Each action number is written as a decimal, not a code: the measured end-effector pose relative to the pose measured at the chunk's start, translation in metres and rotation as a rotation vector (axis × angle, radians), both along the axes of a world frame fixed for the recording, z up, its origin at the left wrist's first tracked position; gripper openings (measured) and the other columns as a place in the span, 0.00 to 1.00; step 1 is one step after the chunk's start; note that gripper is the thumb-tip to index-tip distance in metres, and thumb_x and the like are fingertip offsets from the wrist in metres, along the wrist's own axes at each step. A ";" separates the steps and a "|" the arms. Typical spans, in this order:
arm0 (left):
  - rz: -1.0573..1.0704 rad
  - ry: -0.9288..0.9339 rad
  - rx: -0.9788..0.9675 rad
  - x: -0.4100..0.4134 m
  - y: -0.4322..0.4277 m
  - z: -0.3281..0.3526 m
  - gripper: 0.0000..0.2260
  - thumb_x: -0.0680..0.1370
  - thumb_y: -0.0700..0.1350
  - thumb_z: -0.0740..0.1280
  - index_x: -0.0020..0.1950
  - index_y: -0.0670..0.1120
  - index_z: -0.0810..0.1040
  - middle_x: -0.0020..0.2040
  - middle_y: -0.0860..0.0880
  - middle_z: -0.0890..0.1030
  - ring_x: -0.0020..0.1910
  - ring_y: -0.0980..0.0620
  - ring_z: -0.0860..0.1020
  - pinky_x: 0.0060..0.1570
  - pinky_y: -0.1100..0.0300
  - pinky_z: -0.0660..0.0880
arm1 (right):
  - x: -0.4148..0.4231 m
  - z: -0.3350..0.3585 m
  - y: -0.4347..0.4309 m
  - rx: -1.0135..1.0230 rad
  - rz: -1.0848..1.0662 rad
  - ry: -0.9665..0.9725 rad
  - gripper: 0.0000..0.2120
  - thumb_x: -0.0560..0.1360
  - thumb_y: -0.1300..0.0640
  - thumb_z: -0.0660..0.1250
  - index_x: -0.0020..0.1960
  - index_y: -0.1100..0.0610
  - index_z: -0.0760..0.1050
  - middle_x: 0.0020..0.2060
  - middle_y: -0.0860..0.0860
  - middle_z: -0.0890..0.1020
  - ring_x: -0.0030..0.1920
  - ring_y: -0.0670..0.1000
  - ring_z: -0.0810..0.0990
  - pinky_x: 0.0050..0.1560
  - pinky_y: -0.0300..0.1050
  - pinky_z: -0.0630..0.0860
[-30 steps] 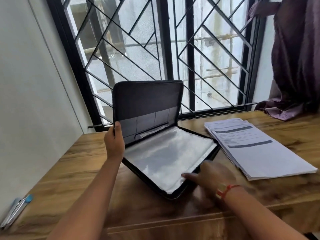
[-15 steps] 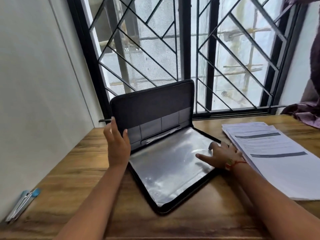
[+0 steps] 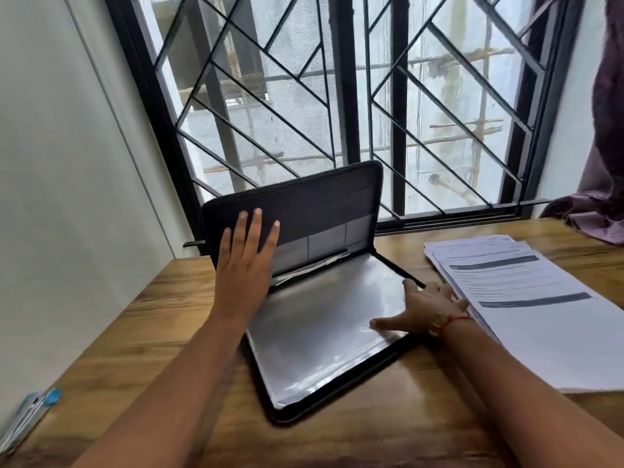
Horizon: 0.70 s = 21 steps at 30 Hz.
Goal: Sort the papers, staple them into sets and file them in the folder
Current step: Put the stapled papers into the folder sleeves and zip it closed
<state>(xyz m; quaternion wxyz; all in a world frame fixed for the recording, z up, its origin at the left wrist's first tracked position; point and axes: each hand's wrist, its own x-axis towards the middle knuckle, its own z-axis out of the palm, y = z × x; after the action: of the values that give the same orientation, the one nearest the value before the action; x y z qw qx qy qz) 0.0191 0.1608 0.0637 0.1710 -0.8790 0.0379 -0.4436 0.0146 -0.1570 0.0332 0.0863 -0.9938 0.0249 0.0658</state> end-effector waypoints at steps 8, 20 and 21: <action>0.046 0.085 -0.066 0.016 -0.027 -0.001 0.36 0.75 0.46 0.72 0.81 0.49 0.59 0.80 0.41 0.56 0.79 0.33 0.51 0.74 0.32 0.51 | -0.041 -0.003 0.004 -0.139 -0.042 0.053 0.58 0.53 0.13 0.52 0.72 0.47 0.64 0.71 0.63 0.63 0.71 0.66 0.58 0.65 0.69 0.58; -0.032 0.587 -0.254 0.044 -0.079 -0.034 0.41 0.75 0.71 0.62 0.81 0.59 0.48 0.82 0.49 0.43 0.79 0.39 0.36 0.74 0.33 0.54 | 0.045 -0.021 -0.004 0.091 0.017 -0.254 0.36 0.73 0.29 0.55 0.65 0.57 0.73 0.59 0.59 0.79 0.60 0.61 0.76 0.59 0.54 0.75; -0.040 0.611 -0.276 0.047 -0.080 -0.036 0.42 0.74 0.72 0.62 0.81 0.60 0.47 0.82 0.50 0.43 0.79 0.39 0.36 0.74 0.33 0.54 | 0.046 -0.020 -0.006 0.098 0.014 -0.292 0.31 0.76 0.34 0.57 0.66 0.57 0.73 0.60 0.59 0.79 0.62 0.60 0.75 0.62 0.52 0.74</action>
<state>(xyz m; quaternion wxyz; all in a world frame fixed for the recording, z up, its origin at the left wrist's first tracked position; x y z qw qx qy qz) 0.0658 0.0807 0.0279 0.0221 -0.9852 0.0443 -0.1640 0.0608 -0.1632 0.0128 0.1370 -0.9875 0.0021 -0.0776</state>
